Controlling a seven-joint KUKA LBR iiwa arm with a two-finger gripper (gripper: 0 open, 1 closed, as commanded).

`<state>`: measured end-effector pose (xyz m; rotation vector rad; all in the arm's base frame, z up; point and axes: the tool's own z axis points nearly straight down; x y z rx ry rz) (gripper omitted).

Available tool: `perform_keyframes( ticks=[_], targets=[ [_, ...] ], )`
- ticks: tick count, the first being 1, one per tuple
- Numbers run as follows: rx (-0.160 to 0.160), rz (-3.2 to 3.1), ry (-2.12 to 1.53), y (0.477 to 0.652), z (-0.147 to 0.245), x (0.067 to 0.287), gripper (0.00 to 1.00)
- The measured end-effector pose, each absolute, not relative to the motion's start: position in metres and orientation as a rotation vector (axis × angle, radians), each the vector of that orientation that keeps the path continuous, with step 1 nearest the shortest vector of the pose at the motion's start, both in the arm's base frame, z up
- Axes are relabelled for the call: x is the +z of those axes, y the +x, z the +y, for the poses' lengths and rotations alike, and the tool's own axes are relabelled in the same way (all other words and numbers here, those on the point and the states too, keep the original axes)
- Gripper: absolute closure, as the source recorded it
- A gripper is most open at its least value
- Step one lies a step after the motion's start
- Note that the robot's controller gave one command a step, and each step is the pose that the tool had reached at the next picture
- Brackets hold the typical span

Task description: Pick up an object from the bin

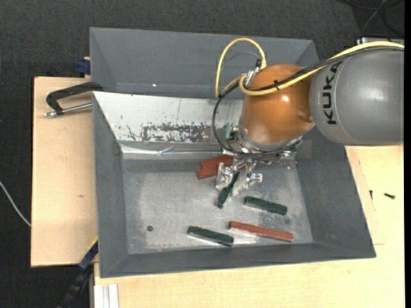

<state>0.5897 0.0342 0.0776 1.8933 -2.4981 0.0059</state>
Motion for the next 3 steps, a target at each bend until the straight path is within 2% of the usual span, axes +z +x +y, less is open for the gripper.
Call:
perform_keyframes(
  ticks=[1,2,3],
  targets=[
    [0.006,-2.499,1.894,0.590,0.034,0.078,1.00],
    [0.000,-2.516,1.891,0.585,0.031,0.195,1.00],
    [-0.001,-2.515,1.891,0.585,0.031,0.194,1.00]
  ],
)
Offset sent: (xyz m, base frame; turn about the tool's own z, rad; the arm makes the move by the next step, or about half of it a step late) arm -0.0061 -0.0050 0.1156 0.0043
